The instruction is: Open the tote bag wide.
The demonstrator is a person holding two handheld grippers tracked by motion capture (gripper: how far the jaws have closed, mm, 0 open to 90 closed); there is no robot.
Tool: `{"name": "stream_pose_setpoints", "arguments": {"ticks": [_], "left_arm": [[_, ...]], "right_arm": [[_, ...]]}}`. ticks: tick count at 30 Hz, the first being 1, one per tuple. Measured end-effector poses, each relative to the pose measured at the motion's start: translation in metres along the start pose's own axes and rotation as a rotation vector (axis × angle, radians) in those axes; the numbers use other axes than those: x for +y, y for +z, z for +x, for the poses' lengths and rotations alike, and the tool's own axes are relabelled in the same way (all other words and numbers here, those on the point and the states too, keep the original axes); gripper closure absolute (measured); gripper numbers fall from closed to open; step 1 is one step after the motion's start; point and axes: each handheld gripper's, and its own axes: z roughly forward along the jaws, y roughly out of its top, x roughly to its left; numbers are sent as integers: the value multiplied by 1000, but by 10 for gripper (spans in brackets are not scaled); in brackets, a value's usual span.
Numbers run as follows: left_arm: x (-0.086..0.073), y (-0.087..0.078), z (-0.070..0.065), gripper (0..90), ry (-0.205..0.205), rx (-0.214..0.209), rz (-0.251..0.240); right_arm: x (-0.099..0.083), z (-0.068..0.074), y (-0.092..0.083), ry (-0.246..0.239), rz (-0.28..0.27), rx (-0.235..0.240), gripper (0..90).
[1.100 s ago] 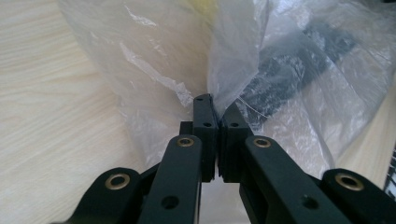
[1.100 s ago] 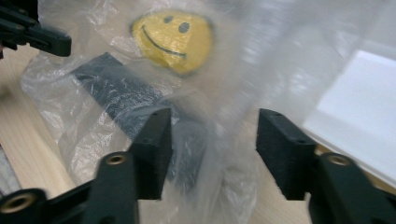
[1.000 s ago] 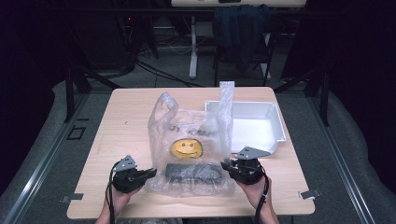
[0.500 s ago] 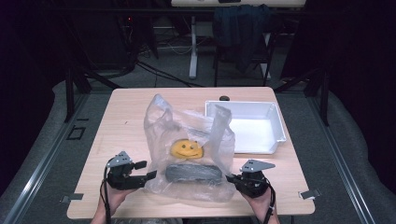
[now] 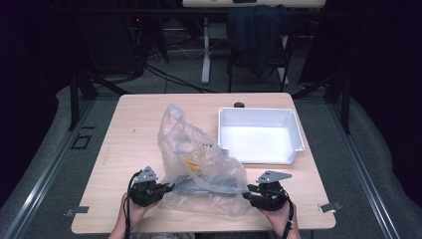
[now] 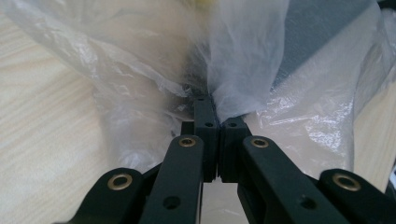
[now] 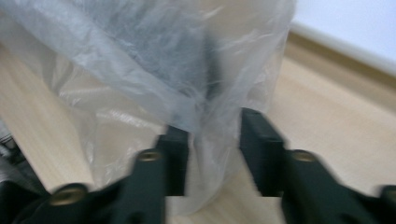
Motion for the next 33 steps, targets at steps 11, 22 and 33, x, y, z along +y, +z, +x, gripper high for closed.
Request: {"name": "stream_pose_setpoints", "arguments": {"ticks": [11, 22, 33], "left_arm": [[-9, 4, 2, 895, 23, 5, 79], [6, -22, 3, 463, -7, -28, 15], [21, -8, -5, 775, 32, 24, -34]], "right_arm": [[18, 25, -6, -107, -86, -14, 900], [-4, -11, 7, 112, 6, 62, 900], [-2, -2, 7, 38, 28, 79, 900]]}}
